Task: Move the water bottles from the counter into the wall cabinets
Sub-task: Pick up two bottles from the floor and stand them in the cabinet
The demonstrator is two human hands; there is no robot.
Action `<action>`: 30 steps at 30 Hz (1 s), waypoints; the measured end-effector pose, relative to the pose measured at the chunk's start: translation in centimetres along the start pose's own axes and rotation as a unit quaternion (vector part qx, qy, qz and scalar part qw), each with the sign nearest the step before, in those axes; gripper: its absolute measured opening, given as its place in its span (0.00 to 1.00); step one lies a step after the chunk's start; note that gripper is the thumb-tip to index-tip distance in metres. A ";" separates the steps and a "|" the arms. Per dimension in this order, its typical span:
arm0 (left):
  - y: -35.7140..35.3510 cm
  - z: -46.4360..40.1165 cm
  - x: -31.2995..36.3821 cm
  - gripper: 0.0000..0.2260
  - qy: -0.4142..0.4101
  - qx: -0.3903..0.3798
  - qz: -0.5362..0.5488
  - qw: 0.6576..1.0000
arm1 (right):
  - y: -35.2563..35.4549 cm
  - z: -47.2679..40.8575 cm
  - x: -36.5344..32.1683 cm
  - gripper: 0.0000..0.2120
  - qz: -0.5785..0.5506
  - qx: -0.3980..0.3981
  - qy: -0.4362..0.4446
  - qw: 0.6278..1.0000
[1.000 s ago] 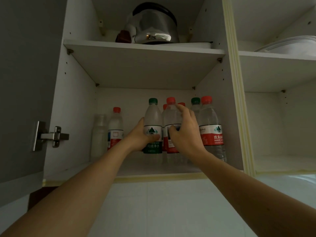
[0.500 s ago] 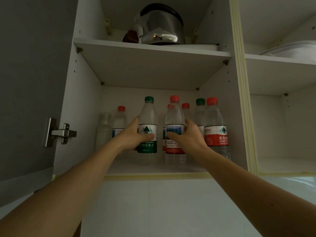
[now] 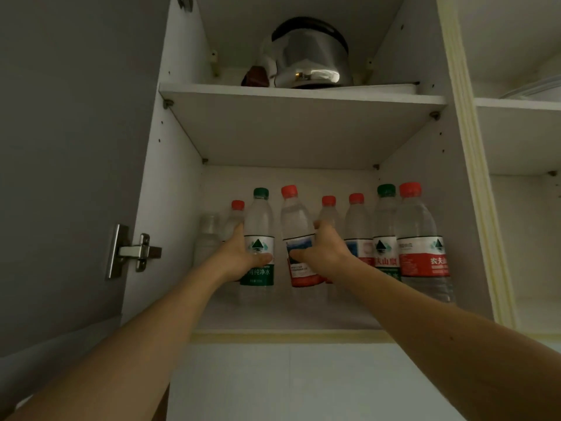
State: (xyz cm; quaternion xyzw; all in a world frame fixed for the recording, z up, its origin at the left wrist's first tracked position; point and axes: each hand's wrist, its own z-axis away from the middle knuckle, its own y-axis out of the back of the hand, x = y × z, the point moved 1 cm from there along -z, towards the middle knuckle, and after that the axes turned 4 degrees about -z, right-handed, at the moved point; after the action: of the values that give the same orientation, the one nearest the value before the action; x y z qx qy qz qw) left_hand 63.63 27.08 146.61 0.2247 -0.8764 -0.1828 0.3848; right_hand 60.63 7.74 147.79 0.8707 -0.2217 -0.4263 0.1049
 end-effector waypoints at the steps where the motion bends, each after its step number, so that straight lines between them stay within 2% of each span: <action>1: 0.1 -0.2 -0.2 0.36 0.001 -0.001 0.002 1.000 | -0.5 -0.4 0.0 0.22 -0.007 -0.006 -0.003 1.000; 6: -0.2 -0.7 -0.9 0.34 -0.011 0.030 -0.034 0.999 | -2.0 -2.3 -0.6 0.23 0.014 -0.057 -0.033 0.998; 8: -0.5 -0.8 -1.2 0.38 -0.013 0.050 -0.048 0.998 | -2.2 -2.9 -0.7 0.31 0.036 -0.067 -0.021 0.997; 12: -0.4 -0.7 -1.0 0.54 -0.036 0.082 -0.128 0.988 | -2.4 -2.9 0.0 0.53 0.055 -0.069 0.018 0.996; 16: -0.3 -0.3 -0.6 0.60 -0.042 0.036 -0.222 0.974 | -2.1 -2.5 0.9 0.64 0.111 -0.066 0.067 0.989; 21: 1.0 -0.7 -0.6 0.65 -0.042 -0.054 -0.284 0.956 | -1.3 -2.3 0.9 0.65 0.163 -0.080 0.108 0.977; 25: 1.2 -2.1 -0.6 0.66 -0.050 -0.054 -0.321 0.944 | -0.8 -2.6 1.0 0.63 0.160 -0.068 0.106 0.979; 30: 1.0 -3.8 -1.3 0.65 -0.079 -0.004 -0.510 0.856 | -0.8 -3.0 1.7 0.62 0.189 -0.055 0.122 0.973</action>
State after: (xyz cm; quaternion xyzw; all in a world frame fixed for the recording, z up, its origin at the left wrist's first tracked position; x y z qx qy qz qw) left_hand 67.03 28.05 148.73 0.6237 -0.6657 -0.3739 0.1674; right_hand 64.11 7.58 148.15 0.8514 -0.3436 -0.3013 0.2576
